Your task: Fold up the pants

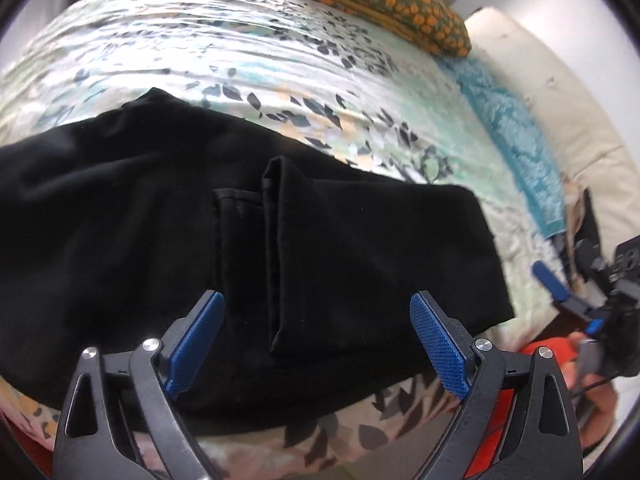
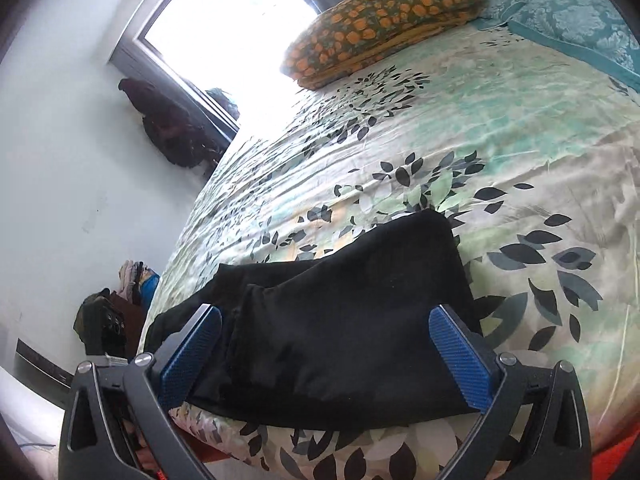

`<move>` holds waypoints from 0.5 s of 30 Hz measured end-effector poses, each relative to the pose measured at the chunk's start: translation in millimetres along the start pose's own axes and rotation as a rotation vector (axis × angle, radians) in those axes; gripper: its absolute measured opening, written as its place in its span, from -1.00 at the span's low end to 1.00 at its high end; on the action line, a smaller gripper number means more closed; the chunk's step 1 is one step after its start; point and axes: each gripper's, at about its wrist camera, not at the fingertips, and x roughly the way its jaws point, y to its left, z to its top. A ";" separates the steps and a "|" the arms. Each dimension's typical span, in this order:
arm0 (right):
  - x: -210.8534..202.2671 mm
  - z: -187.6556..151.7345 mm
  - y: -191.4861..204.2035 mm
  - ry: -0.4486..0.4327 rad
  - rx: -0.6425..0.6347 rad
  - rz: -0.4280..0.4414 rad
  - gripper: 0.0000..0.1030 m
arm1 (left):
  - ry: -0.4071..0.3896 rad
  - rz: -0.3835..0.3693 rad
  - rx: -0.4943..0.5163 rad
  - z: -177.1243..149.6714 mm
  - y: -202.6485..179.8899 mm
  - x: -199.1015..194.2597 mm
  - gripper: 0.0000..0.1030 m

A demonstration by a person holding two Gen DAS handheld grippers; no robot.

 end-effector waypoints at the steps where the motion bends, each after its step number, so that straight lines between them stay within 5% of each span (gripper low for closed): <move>1: 2.5 0.2 -0.8 -0.006 0.005 0.002 1.00 | 0.000 0.024 -0.003 0.1 -1.9 5.3 0.82; 2: 2.7 0.6 -3.2 -0.008 0.010 0.005 1.00 | 0.005 0.039 -0.010 -1.0 -2.1 11.2 0.80; 3: 3.7 -0.2 -4.4 -0.007 0.013 0.010 1.00 | 0.009 0.052 -0.014 -2.7 -1.5 15.7 0.49; 4: 2.8 -1.8 -4.8 -0.004 0.016 0.013 1.00 | 0.017 0.060 -0.009 -4.0 -2.4 20.5 0.03; 5: 1.7 -0.9 -7.8 -0.002 0.018 0.016 1.00 | 0.059 0.085 0.010 -3.7 -2.6 29.7 -0.90; 15: -14.3 5.5 -16.9 -0.053 0.036 0.002 1.00 | 0.022 0.036 -0.001 -18.8 25.6 -11.0 -0.93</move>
